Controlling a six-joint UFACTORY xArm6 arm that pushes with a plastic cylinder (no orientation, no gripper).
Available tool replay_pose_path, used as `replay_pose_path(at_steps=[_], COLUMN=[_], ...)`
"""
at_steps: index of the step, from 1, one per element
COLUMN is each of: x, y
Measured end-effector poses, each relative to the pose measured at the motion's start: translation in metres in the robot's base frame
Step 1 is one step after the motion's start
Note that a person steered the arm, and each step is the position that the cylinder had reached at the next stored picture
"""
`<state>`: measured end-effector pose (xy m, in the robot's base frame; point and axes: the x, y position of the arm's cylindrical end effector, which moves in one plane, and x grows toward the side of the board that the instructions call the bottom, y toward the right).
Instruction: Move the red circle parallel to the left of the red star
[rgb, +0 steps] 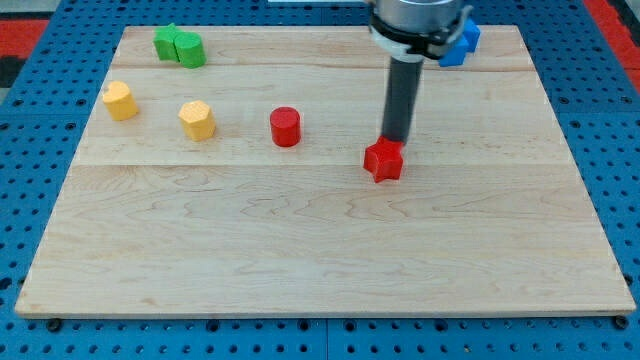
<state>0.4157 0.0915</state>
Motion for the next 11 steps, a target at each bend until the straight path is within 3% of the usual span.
replay_pose_path(at_steps=[1,4,7,10,11], x=[-0.016,-0.047,-0.037,-0.017,0.007], y=[0.000,-0.106,-0.199,-0.168,-0.179])
